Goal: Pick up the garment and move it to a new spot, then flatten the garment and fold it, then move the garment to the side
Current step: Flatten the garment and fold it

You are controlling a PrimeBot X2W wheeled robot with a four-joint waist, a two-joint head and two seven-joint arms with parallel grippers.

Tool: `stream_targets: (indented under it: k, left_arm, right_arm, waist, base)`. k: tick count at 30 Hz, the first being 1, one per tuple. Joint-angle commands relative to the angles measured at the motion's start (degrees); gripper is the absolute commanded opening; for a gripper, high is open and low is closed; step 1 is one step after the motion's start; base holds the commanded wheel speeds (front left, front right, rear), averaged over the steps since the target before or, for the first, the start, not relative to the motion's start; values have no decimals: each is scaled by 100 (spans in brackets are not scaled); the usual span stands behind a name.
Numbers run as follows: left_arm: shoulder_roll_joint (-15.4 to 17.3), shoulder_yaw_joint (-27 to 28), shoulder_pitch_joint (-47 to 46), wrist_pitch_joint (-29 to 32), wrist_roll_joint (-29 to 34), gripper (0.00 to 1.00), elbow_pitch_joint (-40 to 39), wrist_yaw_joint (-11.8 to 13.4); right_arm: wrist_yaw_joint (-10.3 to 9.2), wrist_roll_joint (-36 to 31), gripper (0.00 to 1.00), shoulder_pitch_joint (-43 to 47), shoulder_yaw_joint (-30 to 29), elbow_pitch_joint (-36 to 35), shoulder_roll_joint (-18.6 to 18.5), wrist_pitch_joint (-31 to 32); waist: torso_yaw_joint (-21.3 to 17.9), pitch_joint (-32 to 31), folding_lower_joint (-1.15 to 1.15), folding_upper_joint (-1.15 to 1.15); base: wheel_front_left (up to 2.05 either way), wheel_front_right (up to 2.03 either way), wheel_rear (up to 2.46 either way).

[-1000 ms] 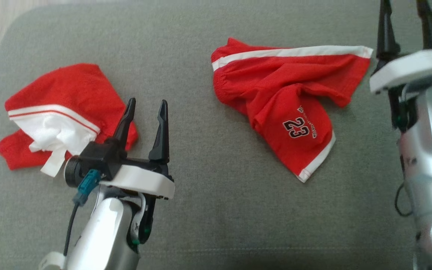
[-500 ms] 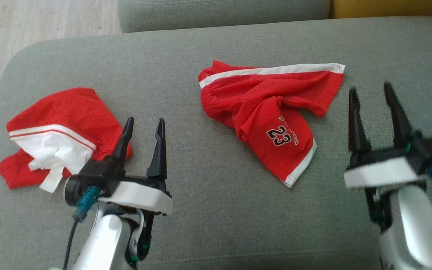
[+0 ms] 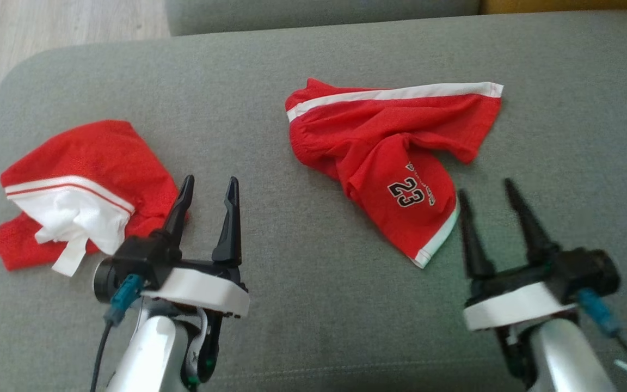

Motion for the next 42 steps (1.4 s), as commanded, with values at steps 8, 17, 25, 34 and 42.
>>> stream_targets:
  k: [8,17,25,34,42]
  left_arm:
    - [31,63,-384,-70,-4,100,-171,-26]
    - [31,13,-543,-70,-46,100,-114,-38]
    - [31,8,-590,-70,-66,100,-109,-30]
    - [31,-4,-574,-70,-73,100,-43,-12]
    - [31,-21,-466,-70,-120,100,-27,28]
  right_arm:
    - [37,-384,100,-420,887,752,1,127]
    - [37,-860,100,-995,800,2002,1,235]
    - [37,-1129,0,-1294,329,2703,1,176]
    - [37,-549,0,-1468,836,2651,1,23]
    - [37,371,0,-1837,1835,1708,2,-14]
  waist:
    - [351,343,0,0]
    - [766,657,0,0]
    - [896,751,0,0]
    - [817,565,0,0]
    - [726,234,0,0]
  base:
    - [0,0,0]
    - [0,0,0]
    - [0,0,0]
    - [0,0,0]
    - [0,0,0]
